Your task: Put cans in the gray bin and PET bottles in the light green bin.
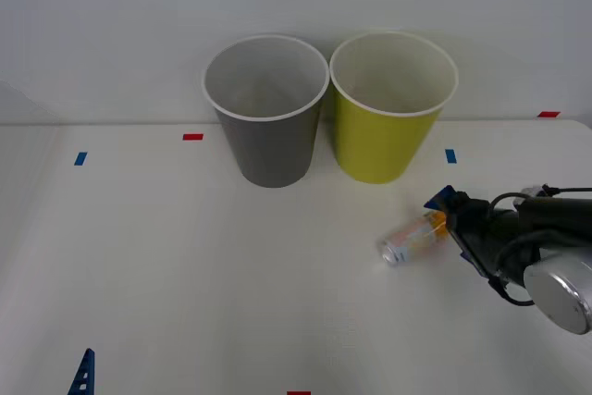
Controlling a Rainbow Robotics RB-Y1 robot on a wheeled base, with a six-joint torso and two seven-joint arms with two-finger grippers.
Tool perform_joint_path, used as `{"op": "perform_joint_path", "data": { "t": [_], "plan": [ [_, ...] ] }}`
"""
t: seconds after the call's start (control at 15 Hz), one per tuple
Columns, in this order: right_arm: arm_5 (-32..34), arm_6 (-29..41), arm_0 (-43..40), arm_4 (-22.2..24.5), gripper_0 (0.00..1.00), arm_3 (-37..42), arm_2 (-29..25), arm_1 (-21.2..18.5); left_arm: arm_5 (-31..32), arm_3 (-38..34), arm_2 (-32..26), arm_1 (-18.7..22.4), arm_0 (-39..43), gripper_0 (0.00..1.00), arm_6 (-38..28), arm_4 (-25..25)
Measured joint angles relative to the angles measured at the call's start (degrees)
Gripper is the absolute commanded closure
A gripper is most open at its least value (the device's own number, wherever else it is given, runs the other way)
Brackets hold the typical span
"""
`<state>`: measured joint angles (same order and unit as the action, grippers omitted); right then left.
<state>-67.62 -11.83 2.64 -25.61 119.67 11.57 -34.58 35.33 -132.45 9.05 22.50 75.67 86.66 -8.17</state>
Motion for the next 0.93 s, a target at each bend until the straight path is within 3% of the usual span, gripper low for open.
{"op": "perform_joint_path", "data": {
  "t": [0.27, 0.93],
  "plan": [
    [-2.1, 1.9, 5.1, -6.0, 0.0, -5.1, 1.1, 0.3, 0.0, 0.0, 0.0, 0.0, 0.0, 0.0, 0.0, 0.0],
    [-5.4, 4.5, 10.4, -6.8, 0.0, -10.6, 3.5, -0.3, 0.0, 0.0, 0.0, 0.0, 0.0, 0.0, 0.0, 0.0]
  ]
}}
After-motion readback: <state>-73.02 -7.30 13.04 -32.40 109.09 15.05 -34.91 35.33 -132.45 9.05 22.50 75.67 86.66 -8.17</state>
